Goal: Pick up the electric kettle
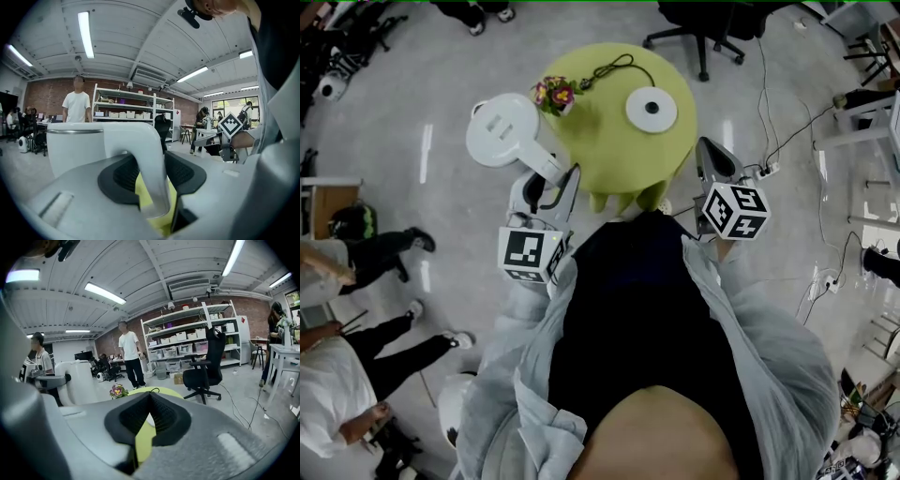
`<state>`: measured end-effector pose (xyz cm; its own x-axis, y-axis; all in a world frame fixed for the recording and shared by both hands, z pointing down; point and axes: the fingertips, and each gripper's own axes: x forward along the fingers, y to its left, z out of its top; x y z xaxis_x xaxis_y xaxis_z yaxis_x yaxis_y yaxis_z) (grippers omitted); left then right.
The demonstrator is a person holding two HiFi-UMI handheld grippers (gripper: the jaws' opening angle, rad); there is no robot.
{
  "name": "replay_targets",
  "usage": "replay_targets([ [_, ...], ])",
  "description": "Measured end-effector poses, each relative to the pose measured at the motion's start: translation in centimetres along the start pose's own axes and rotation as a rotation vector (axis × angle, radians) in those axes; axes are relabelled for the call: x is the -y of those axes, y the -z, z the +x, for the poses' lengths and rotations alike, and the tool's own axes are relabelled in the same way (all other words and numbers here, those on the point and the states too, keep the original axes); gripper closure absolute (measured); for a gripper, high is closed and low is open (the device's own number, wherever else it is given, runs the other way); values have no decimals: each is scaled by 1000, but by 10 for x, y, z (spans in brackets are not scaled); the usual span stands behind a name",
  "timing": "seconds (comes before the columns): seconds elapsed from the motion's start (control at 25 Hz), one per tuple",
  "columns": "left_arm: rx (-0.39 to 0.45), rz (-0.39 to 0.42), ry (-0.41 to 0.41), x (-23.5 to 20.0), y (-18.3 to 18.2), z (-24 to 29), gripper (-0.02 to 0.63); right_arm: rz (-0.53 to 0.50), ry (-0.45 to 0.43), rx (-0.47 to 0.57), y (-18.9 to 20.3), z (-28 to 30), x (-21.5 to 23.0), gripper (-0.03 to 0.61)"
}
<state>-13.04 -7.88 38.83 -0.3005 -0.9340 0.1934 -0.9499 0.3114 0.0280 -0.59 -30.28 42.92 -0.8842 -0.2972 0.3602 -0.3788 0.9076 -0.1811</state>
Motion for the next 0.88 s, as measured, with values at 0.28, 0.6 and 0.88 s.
replay_targets([
  [0.28, 6, -14, -11, -6, 4, 1, 425, -49, 11, 14, -10, -6, -1, 577],
  [0.6, 9, -6, 18, 1, 5, 4, 423, -55, 14, 11, -6, -7, -4, 577],
  [0.88, 13, 8, 34, 9, 6, 8, 422, -51, 18, 14, -2, -13, 1, 577],
])
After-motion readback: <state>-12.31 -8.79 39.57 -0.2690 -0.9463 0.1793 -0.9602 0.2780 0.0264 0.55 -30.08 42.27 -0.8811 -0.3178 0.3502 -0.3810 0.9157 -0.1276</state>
